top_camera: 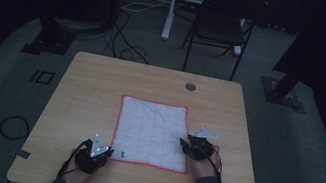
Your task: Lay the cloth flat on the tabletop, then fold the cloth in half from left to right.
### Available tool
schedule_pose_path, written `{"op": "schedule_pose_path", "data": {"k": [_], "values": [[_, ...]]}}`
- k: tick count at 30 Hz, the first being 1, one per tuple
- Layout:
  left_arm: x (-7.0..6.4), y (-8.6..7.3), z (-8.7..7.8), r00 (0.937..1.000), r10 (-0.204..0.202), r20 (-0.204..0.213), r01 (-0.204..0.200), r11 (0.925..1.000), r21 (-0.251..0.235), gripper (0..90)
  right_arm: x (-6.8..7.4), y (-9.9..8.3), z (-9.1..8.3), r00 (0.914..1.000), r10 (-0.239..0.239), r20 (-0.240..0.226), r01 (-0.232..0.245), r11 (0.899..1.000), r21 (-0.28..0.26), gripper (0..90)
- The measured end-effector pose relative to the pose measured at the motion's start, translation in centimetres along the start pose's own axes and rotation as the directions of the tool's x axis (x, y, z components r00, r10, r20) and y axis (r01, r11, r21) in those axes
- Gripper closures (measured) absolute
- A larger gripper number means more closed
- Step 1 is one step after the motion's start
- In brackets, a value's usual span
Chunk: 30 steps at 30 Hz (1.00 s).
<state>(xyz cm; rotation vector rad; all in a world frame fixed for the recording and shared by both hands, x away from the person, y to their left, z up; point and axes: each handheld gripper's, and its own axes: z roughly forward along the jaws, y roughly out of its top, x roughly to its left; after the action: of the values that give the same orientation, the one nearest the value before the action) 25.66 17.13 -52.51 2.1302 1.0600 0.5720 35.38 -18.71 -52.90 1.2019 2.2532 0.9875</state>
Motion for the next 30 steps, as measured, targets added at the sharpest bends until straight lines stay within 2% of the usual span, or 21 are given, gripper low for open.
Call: {"op": "schedule_pose_path", "data": {"k": [9, 16, 24, 30], "values": [[1.9, 1.1, 0.9, 0.9981, -0.060, 0.010, 0.061, 0.9973, -0.042, 74.8, -0.4, -0.8, -0.8, 0.9998, 0.018, -0.004, -0.018, 1.000, -0.007, 57.9], [2.8, 2.8, 2.3, 0.9975, -0.070, 0.009, 0.071, 0.9961, -0.053, 72.0, -1.1, -1.2, -1.0, 0.9986, 0.052, -0.005, -0.052, 0.999, -0.012, 57.3], [3.6, 3.9, 3.7, 0.9953, -0.096, 0.018, 0.096, 0.9942, -0.048, 70.5, -1.0, -1.2, -0.9, 0.9986, 0.052, -0.005, -0.052, 0.999, -0.009, 57.1], [4.1, 4.4, 4.7, 0.9915, -0.130, -0.002, 0.130, 0.9906, -0.043, 65.6, -1.2, -1.3, -1.1, 0.9982, 0.060, -0.002, -0.060, 0.998, -0.015, 56.8]]}}
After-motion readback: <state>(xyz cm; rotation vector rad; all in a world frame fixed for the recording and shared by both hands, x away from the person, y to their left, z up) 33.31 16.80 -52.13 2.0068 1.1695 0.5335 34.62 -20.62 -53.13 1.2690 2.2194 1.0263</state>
